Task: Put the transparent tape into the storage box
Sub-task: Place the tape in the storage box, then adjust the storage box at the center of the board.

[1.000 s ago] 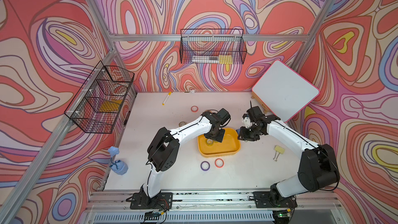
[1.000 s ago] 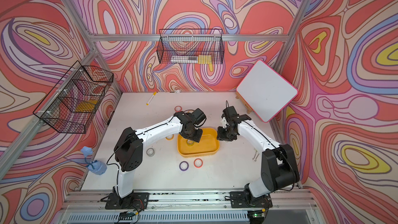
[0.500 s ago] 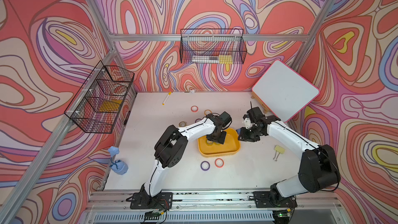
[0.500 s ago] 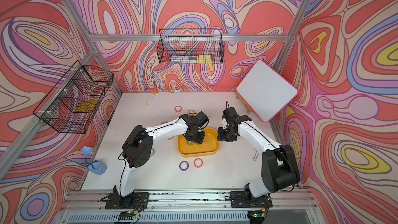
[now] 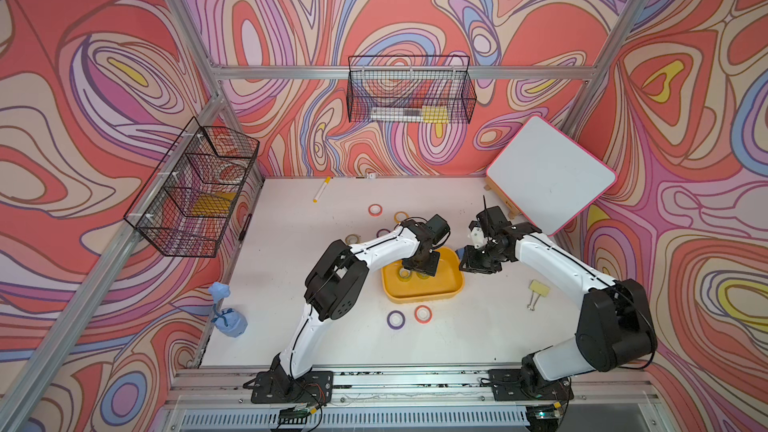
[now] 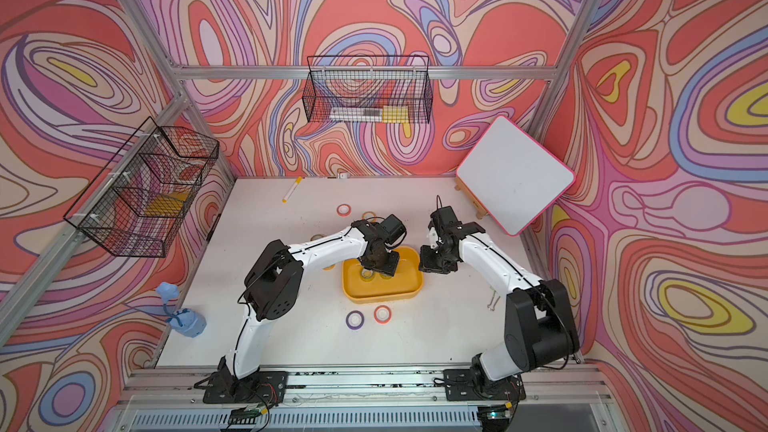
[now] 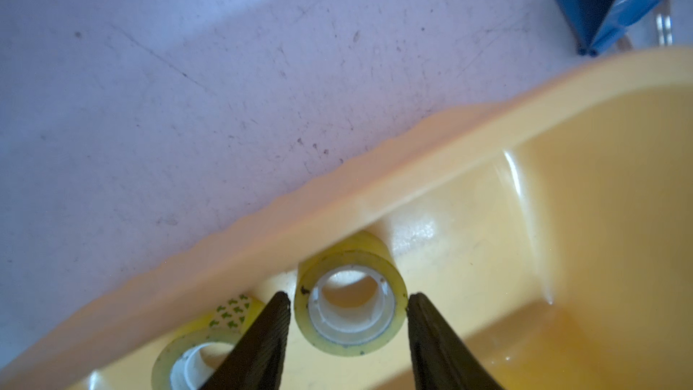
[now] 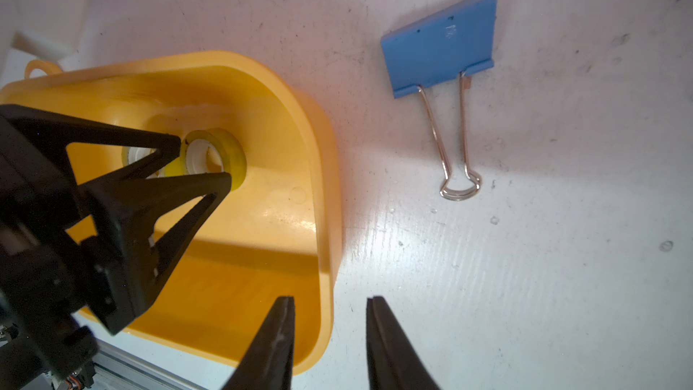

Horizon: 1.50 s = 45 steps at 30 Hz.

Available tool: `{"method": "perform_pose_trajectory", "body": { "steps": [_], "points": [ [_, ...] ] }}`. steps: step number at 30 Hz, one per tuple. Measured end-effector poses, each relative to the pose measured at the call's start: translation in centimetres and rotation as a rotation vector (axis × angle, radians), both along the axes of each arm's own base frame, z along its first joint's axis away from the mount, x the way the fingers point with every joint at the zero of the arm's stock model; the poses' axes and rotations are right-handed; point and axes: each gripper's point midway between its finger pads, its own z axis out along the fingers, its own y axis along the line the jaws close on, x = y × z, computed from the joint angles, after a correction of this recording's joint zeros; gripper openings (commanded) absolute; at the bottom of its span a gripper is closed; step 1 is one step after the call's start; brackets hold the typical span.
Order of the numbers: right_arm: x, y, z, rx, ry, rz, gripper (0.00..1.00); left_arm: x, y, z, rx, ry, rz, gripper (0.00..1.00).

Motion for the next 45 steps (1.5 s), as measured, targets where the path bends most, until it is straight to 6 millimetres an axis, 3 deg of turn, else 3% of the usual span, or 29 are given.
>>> {"method": "perform_pose_trajectory", "body": {
  "steps": [12,15,19,22,24,28,32,37,45],
  "points": [
    [0.0,-0.2,0.3,-0.010,-0.011,-0.005,0.46,0.1,0.0,0.4,-0.002,-0.010,0.001,0.62],
    [-0.1,-0.4,1.0,-0.012,-0.031,-0.005,0.48,0.1,0.1,2.2,-0.023,-0.032,-0.002,0.63],
    [-0.3,-0.7,1.8,-0.023,-0.058,0.008,0.49,-0.2,1.2,6.5,-0.063,-0.093,-0.007,0.64],
    [-0.6,-0.8,2.3,-0.028,-0.075,0.033,0.50,-1.0,3.5,9.0,-0.084,-0.119,0.009,0.65],
    [-0.8,-0.7,2.6,-0.033,-0.082,0.049,0.52,-1.4,5.7,9.6,-0.081,-0.124,0.038,0.65],
    [-1.5,0.1,3.6,-0.036,-0.110,0.097,0.51,-2.0,10.5,8.3,-0.039,-0.091,0.111,0.64],
    [-1.7,0.4,4.3,-0.034,-0.118,0.090,0.41,-2.7,13.5,5.7,0.017,-0.033,0.161,0.63],
    [-1.2,0.6,3.5,-0.032,-0.076,0.052,0.34,-3.6,14.4,4.6,0.039,-0.003,0.165,0.62],
    [-0.5,0.9,1.2,-0.049,0.008,0.020,0.31,-3.8,15.2,5.8,-0.008,-0.034,0.187,0.63]
  ]
}}
